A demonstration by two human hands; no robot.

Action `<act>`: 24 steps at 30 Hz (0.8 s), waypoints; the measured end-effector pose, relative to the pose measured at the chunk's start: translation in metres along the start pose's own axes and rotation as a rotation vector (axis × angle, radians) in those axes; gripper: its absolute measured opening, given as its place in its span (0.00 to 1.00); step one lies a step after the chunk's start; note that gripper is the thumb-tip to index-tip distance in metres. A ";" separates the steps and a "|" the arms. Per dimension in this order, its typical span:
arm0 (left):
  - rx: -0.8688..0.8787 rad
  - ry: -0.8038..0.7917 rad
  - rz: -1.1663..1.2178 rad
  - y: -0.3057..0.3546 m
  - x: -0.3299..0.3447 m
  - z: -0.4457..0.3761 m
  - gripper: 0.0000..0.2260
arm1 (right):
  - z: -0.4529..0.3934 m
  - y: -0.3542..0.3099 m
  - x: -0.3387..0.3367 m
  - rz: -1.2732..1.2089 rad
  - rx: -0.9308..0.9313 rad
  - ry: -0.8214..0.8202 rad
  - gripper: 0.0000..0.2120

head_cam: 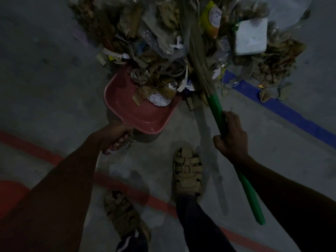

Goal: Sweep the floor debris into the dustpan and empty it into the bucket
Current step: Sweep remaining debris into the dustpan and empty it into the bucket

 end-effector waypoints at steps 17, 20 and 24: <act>0.060 -0.016 0.031 -0.004 0.005 -0.007 0.18 | -0.019 0.011 -0.009 0.081 0.083 0.108 0.37; 0.057 -0.018 0.015 -0.005 0.002 -0.011 0.19 | -0.024 0.011 -0.002 0.075 0.029 0.035 0.38; 0.044 -0.037 0.014 -0.005 0.003 -0.012 0.19 | -0.008 0.005 0.007 0.017 -0.036 -0.005 0.38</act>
Point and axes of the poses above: each hand's wrist, its own z-axis away from the middle knuckle, its own x-axis out of the palm, y = z × x, the point moved 5 cm from there along -z, towards the middle knuckle, and after that the axes turned 5 degrees about -x, right-handed, at the moved point
